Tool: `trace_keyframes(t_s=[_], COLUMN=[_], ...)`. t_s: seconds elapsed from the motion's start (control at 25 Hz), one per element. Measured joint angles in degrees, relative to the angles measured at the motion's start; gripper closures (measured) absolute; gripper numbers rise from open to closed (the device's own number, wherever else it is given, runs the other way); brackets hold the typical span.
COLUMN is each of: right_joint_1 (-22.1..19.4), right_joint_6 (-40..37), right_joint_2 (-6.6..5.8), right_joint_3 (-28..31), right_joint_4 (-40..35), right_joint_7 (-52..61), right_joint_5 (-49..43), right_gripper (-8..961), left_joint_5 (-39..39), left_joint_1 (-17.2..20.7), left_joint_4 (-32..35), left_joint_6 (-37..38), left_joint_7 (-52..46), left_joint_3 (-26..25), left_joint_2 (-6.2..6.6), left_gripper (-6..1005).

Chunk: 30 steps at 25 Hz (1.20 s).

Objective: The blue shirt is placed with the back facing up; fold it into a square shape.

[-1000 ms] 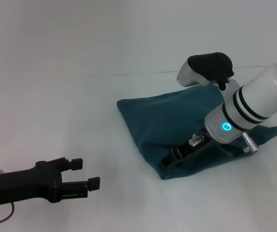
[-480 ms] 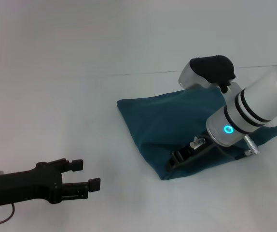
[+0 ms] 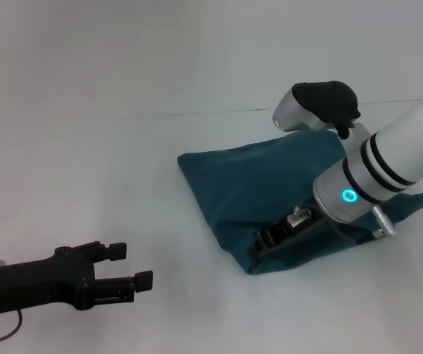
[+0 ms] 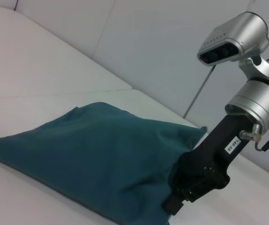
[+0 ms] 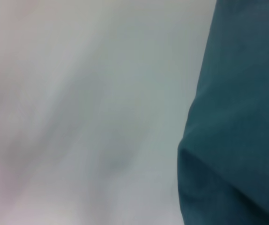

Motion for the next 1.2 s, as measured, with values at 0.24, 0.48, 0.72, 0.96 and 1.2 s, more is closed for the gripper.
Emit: trace_keyframes(t_s=[0.24,0.48,0.72,0.96,1.2], right_joint_1=[0.27,0.55,1.24,3.55,5.17], right_joint_6=[-1.48,-3.73,-3.98,-2.07,2.50], right_joint_2=[0.00,0.07,0.08,0.34,0.50], right_joint_3=[-0.13,-0.81,-0.83,-2.13,-8.68], right_joint_4=[0.42,1.16,3.38,7.88,8.95], right_joint_7=[-0.13,-0.93,-1.70,-4.79,-5.92], right_joint_5=[2.95,8.27,10.89,13.54,19.99], right_gripper=[941,941,942,942,935], left_joint_5=[-0.14,-0.17,-0.18,-0.01,0.11], left_joint_1=[0.00,0.00,0.16,1.87,4.76], left_joint_4=[0.01,0.01,0.16,2.25,4.42], left_joint_6=[-0.20,-0.28,-0.23,0.10,0.84], left_joint_7=[0.00,0.29,0.81,2.06,4.43], left_joint_3=[0.00,0.00,-0.41,-4.18,-8.98], left_joint_2=[0.00,0.00,0.00,0.45,1.16], left_gripper=[115,117,118,120,121])
